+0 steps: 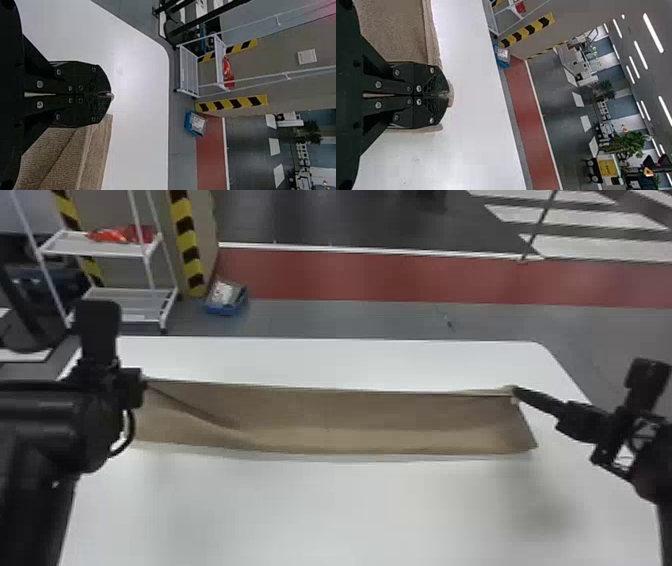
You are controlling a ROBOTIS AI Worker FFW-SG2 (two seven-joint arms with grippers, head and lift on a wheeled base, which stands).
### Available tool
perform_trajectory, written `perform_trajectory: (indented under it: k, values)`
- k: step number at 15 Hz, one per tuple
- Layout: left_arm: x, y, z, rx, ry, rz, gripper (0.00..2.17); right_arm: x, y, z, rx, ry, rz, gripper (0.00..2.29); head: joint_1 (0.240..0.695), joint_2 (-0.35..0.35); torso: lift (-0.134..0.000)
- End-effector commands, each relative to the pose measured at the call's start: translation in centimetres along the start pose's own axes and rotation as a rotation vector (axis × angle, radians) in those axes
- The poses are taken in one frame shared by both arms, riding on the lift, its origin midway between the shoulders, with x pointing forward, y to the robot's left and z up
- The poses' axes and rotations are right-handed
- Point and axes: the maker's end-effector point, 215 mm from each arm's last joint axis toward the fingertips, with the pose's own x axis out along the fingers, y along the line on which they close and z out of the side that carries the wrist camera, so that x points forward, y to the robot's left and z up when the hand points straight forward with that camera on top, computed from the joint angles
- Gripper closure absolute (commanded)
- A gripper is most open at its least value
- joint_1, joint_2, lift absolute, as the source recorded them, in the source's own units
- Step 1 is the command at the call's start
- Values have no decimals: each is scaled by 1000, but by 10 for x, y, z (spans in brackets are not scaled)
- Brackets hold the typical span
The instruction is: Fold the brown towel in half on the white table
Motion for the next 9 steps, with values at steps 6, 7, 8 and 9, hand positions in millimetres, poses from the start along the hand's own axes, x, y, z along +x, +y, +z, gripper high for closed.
perform_trajectory:
  k: [6,7,8,9]
  values:
    - [11,-13,6,37,0,-5,2020,15,-9,17,-31,-9,-27,1207,695,-110,-123]
    - [13,-16,4,49,3,-5,2017,22,-5,11,-33,9,-22,1207,695,-110,-123]
    - [16,-19,4,66,2,-2,1892,26,-7,10,-42,22,-32,1190,695,-112,-123]
    - [19,-24,5,70,-12,-7,1403,31,-3,6,-51,33,-30,988,695,-112,-123]
